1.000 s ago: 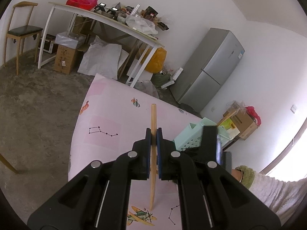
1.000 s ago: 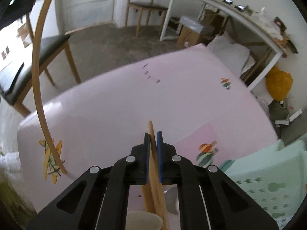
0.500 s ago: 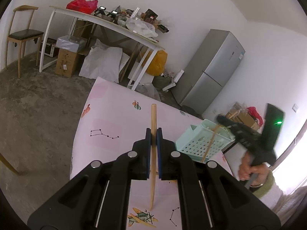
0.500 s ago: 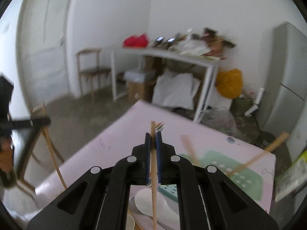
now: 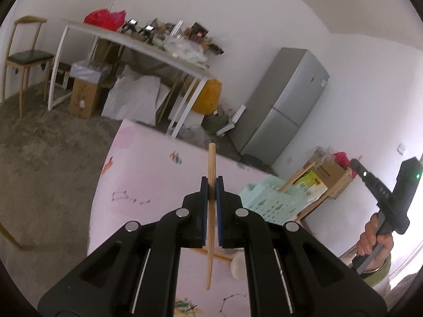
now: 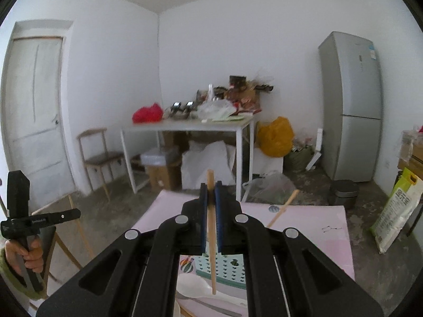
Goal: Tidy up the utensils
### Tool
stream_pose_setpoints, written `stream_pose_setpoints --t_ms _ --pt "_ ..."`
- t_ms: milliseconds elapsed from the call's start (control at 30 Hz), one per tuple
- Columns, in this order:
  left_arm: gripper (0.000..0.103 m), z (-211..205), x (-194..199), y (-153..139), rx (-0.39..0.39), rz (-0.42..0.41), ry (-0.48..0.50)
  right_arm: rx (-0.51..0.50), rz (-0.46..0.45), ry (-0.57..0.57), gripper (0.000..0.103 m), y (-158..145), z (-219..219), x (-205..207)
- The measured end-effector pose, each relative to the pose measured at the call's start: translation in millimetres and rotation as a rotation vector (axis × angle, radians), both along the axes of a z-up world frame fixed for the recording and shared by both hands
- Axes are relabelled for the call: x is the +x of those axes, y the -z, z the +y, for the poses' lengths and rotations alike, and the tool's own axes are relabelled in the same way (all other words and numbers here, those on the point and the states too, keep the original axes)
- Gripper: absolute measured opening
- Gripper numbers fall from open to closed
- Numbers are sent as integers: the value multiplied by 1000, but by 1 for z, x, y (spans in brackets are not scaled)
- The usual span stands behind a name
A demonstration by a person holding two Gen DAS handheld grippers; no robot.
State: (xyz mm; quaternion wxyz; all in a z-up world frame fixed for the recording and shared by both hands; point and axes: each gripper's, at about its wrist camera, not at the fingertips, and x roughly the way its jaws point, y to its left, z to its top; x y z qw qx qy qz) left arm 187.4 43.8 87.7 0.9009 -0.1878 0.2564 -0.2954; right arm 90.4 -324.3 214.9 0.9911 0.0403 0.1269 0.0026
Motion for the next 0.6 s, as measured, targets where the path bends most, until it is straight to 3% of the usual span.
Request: stream_pose_setpoints --t_ms 133,300,467,600 --pt "4 -17 -1 -30 -32 -81 41 21 -33 28 6 -6 -11 -14" --pt "4 -48 -2 -78 -129 -209 135 50 -56 49 6 -5 -23 -33" --pt "4 -87 8 -115 -228 -282 243 81 -60 72 6 3 -37 -44" --pt "4 -125 21 -132 -244 -299 299 131 -58 83 6 13 -53 -50"
